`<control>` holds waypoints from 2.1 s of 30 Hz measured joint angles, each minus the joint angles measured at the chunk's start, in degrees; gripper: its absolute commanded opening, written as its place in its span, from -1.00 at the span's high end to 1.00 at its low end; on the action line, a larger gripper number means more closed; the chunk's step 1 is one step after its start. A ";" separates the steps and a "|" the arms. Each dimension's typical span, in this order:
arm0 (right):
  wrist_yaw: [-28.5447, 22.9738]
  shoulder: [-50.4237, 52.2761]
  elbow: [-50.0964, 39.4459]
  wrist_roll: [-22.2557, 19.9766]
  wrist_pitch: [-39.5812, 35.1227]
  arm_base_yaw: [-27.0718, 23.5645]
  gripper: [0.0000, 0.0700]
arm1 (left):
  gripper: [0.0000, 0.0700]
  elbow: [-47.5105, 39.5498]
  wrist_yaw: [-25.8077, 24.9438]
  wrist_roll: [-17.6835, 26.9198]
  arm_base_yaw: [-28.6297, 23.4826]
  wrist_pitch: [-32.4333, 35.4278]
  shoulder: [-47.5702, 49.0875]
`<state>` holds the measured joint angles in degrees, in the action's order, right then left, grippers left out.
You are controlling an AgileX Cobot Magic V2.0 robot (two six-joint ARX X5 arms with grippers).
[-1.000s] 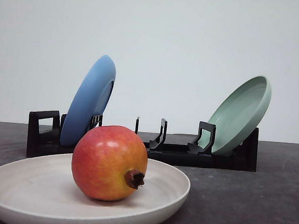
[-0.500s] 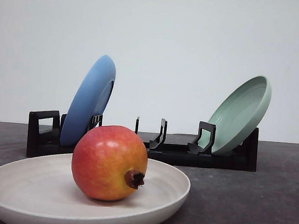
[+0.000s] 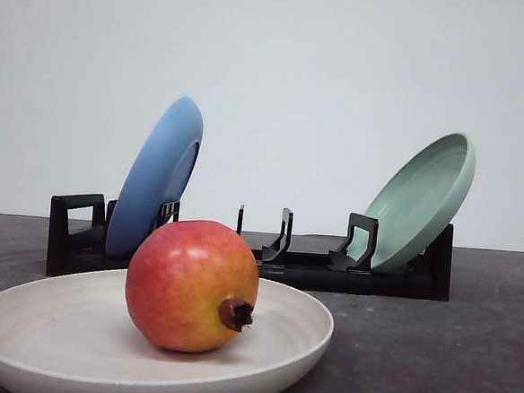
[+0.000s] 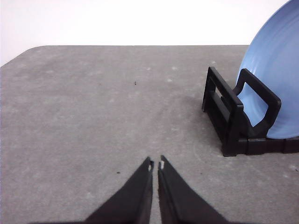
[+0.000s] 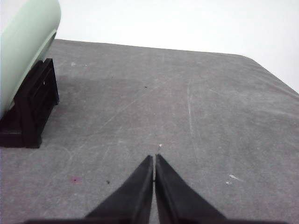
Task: Place pomegranate in white plate
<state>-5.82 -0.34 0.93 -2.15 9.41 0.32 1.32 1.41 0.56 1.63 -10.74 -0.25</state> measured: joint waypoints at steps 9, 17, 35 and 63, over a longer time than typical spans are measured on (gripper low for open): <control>0.00 0.00 0.00 -0.02 0.00 0.00 1.00 | 1.00 0.00 0.00 0.00 0.00 0.00 0.00; 0.00 0.00 0.00 -0.02 -0.02 0.00 1.00 | 1.00 0.00 0.00 0.00 0.00 0.00 0.00; 0.00 0.00 0.00 -0.02 -0.02 0.00 1.00 | 1.00 0.00 0.00 0.00 0.00 0.00 0.00; 0.00 0.00 0.00 -0.02 -0.02 0.00 1.00 | 1.00 0.00 0.00 0.00 0.00 0.00 0.00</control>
<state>-5.82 -0.34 0.93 -2.17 9.39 0.32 1.32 1.41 0.56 1.63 -10.74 -0.25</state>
